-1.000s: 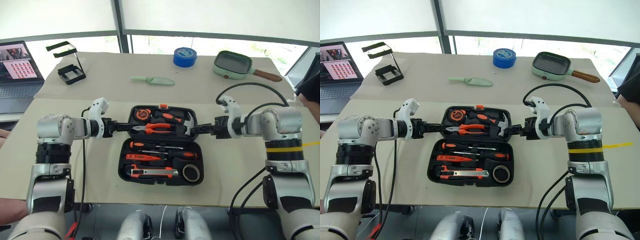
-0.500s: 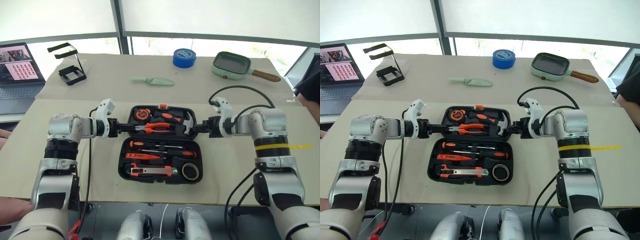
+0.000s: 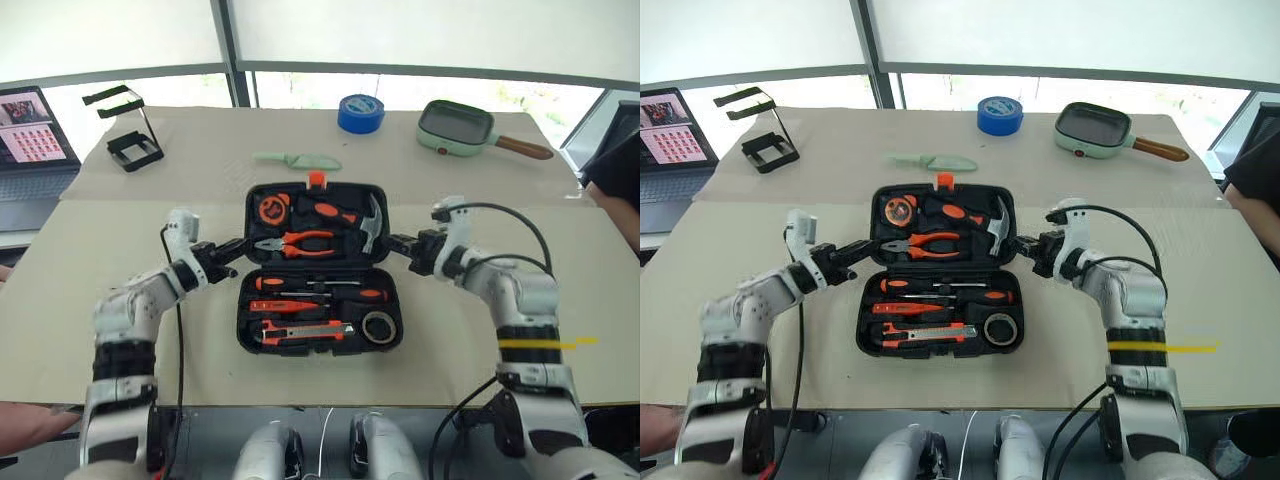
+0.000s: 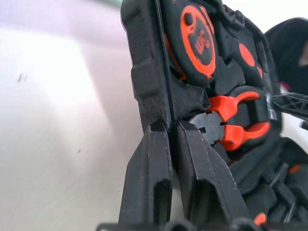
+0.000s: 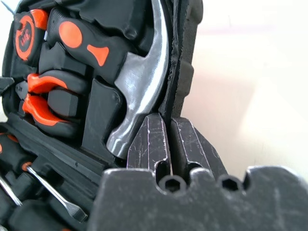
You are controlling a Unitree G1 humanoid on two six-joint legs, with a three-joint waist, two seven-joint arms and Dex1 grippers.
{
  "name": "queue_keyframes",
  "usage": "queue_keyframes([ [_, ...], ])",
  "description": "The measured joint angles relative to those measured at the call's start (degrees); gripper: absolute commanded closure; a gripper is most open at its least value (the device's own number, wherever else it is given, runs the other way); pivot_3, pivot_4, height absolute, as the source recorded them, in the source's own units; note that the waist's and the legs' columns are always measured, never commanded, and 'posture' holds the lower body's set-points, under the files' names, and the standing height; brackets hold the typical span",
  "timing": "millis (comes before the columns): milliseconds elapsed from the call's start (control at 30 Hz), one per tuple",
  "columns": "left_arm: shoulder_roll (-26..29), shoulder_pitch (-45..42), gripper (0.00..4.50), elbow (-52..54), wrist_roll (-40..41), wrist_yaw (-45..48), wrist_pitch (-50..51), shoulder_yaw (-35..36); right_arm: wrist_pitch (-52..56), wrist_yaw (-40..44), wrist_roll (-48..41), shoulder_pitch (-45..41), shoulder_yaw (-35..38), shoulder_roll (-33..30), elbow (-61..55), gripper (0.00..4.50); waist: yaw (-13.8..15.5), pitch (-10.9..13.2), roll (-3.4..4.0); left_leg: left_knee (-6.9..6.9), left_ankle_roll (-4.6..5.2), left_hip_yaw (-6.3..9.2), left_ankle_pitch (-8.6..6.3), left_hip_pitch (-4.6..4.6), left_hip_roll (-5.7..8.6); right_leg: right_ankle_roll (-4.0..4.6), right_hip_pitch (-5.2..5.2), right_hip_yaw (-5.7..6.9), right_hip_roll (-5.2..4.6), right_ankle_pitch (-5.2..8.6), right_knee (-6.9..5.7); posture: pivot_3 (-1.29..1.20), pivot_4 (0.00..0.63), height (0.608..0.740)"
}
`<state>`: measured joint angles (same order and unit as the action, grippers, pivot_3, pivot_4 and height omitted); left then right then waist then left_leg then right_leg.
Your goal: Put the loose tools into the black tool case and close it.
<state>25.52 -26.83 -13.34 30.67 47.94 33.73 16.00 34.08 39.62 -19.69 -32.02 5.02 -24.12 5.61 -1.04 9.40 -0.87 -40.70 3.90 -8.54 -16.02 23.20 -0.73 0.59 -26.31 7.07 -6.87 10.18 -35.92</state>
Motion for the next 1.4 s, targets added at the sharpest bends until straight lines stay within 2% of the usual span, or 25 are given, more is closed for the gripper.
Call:
queue_keyframes([
  [67, 0.09, 4.92, 4.23, 4.15, -0.63, 2.55, -6.90, -0.20, -21.34, 3.84, 7.51, 5.84, -4.64, -4.72, -2.75, 4.50, 0.17, 0.00, 0.00, 0.24, 0.00, -0.02, 0.00, -0.04, 0.09, -0.07, 0.03, -0.02, -0.02, 0.04, 0.14, 0.00, 0.150, 0.740],
  [100, 0.16, 6.76, 4.23, 5.43, -1.14, 3.71, -9.90, -0.25, -28.15, 4.87, 9.55, 7.72, -5.19, -6.07, -2.86, 4.50, 0.16, 0.00, -0.01, 0.37, 0.00, -0.06, 0.00, -0.12, 0.11, -0.09, 0.09, -0.03, -0.02, 0.05, 0.22, 0.00, 0.150, 0.740],
  [200, 0.56, 12.70, 4.23, 8.72, -3.31, 6.65, -20.64, -0.34, -43.30, 4.68, 14.69, 12.53, -6.69, -8.01, -2.31, 4.50, -0.02, -0.01, -0.01, 0.61, 0.00, -0.18, 0.00, -0.34, 0.08, -0.08, 0.16, -0.11, 0.00, 0.08, 0.42, 0.00, 0.150, 0.740],
  [300, 0.53, 19.45, 4.23, 9.61, -7.68, 9.46, -37.03, -0.54, -62.03, 0.64, 22.89, 16.57, -8.53, -10.89, 0.93, 4.50, -0.20, -0.01, -0.01, 0.86, -0.11, -0.47, 0.05, -0.77, -0.08, -0.25, 0.36, -0.23, 0.06, 0.28, 0.72, 0.00, 0.150, 0.740],
  [333, 0.53, 20.37, 4.23, 9.40, -8.68, 9.83, -40.04, -0.64, -65.35, -0.33, 24.39, 17.18, -8.85, -11.51, 1.96, 4.50, -0.16, -0.01, -0.02, 0.87, -0.14, -0.49, 0.06, -0.89, -0.11, -0.33, 0.48, -0.24, 0.08, 0.37, 0.75, 0.00, 0.150, 0.740],
  [367, 0.57, 22.05, 4.29, 8.71, -10.37, 10.53, -45.58, -0.89, -71.30, -2.43, 26.82, 18.14, -9.08, -11.93, 4.12, 4.13, -0.09, -0.02, -0.03, 0.91, -0.39, -0.50, -0.06, -1.11, -0.19, -0.28, 0.74, -0.24, 0.10, 0.46, 0.80, 0.00, 0.150, 0.740],
  [400, 0.66, 22.97, 3.99, 8.17, -11.05, 11.03, -48.57, -1.19, -74.58, -3.89, 28.15, 18.67, -9.18, -12.13, 5.64, 3.72, -0.01, -0.02, -0.03, 0.92, -0.69, -0.50, -0.23, -1.31, -0.23, -0.28, 0.94, -0.23, 0.07, 0.47, 0.82, 0.00, 0.150, 0.740],
  [533, 4.29, 29.05, 2.74, 5.90, -12.47, 13.59, -55.98, -0.99, -83.01, -7.37, 34.60, 21.69, -10.19, -15.26, 14.56, 2.56, -0.01, -0.05, -0.09, 0.98, -0.63, -0.48, -0.35, -1.57, -0.35, -0.10, 1.05, -0.22, -0.44, 0.59, 0.73, 0.00, 0.150, 0.740],
  [567, 4.32, 30.40, 2.25, 5.45, -12.46, 13.34, -56.62, -0.58, -84.38, -8.77, 35.12, 22.42, -10.29, -15.29, 15.70, 2.12, -0.01, -0.04, -0.08, 0.98, -0.60, -0.48, -0.35, -1.56, -0.35, -0.13, 1.04, -0.23, -0.50, 0.57, 0.67, 0.00, 0.150, 0.740],
  [600, 4.37, 30.93, 1.96, 5.05, -12.47, 13.13, -56.91, -0.49, -85.08, -9.66, 35.37, 22.41, -10.17, -15.44, 15.90, 1.79, -0.01, -0.04, -0.08, 0.96, -0.59, -0.48, -0.35, -1.58, -0.34, -0.28, 1.05, -0.23, -0.51, 0.48, 0.64, 0.00, 0.150, 0.740],
  [700, 7.99, 32.18, 1.96, 4.80, -10.92, 11.56, -54.05, 2.31, -86.33, -10.19, 33.47, 26.53, -7.97, -19.61, 14.24, 1.79, 0.55, -0.07, -0.18, 0.92, -0.57, -0.15, -0.34, -1.44, -0.35, -0.23, 1.11, -0.19, -0.54, 0.50, 0.70, 0.00, 0.150, 0.740],
  [800, 11.53, 31.59, 1.92, 4.10, -6.91, 10.27, -47.33, 6.82, -83.64, -7.02, 27.25, 31.45, -6.56, -23.60, 12.14, 2.58, 1.08, -0.07, -0.16, 0.89, -0.47, -0.02, -0.33, -1.36, -0.32, -0.23, 1.17, -0.15, -0.56, 0.51, 0.81, 0.00, 0.150, 0.740],
  [900, 11.83, 27.87, 2.58, 3.67, -5.48, 11.39, -42.33, 4.36, -76.64, -1.36, 15.81, 38.27, -6.72, -25.54, 4.14, 3.52, 1.78, -0.06, -0.15, 0.82, -0.37, 0.04, -0.38, -1.36, -0.29, -0.26, 1.25, -0.10, -0.58, 0.49, 0.81, 0.00, 0.150, 0.740],
  [1000, 11.82, 20.70, 3.66, 3.08, -5.60, 11.37, -36.54, 0.48, -64.73, 4.21, 3.17, 43.87, -6.56, -27.71, -6.74, 4.50, 2.21, -0.08, -0.23, 0.73, -0.35, 0.22, -0.36, -1.23, -0.29, -0.31, 1.30, -0.01, -0.57, 0.44, 0.83, 0.00, 0.150, 0.740],
  [1067, 11.80, 15.49, 4.38, 1.62, -6.49, 11.80, -34.51, -2.90, -59.39, 7.06, -0.36, 45.76, -6.70, -29.49, -12.06, 4.50, 2.06, -0.09, -0.24, 0.71, -0.26, 0.21, -0.42, -1.23, -0.25, -0.37, 1.31, -0.01, -0.55, 0.40, 0.85, 0.00, 0.150, 0.740],
  [1100, 11.79, 12.77, 4.48, 0.20, -7.35, 12.70, -33.98, -4.71, -57.07, 8.29, -1.03, 46.57, -6.94, -29.58, -13.83, 4.50, 1.96, -0.12, -0.32, 0.71, -0.26, 0.20, -0.42, -1.24, -0.26, -0.38, 1.33, 0.00, -0.54, 0.40, 0.86, 0.00, 0.150, 0.740],
  [1200, 11.87, 5.86, 4.48, -4.11, -10.29, 15.19, -31.99, -9.71, -52.74, 12.04, 0.62, 46.60, -11.53, -29.58, -16.31, 4.50, 1.73, -0.13, -0.40, 0.71, 0.17, 0.17, -0.19, -1.20, -0.23, -0.38, 1.27, 0.09, -0.41, 0.42, 0.83, 0.00, 0.150, 0.740],
  [1400, 11.70, -4.08, 4.48, -17.25, -17.05, 21.09, -34.86, -17.30, -43.84, 15.08, 3.26, 41.16, -18.14, -25.74, -21.37, 4.50, 1.60, -0.11, -0.43, 0.64, 0.19, 0.11, -0.17, -1.11, -0.25, -0.38, 1.14, 0.11, -0.15, 0.41, 0.85, 0.00, 0.150, 0.740],
])
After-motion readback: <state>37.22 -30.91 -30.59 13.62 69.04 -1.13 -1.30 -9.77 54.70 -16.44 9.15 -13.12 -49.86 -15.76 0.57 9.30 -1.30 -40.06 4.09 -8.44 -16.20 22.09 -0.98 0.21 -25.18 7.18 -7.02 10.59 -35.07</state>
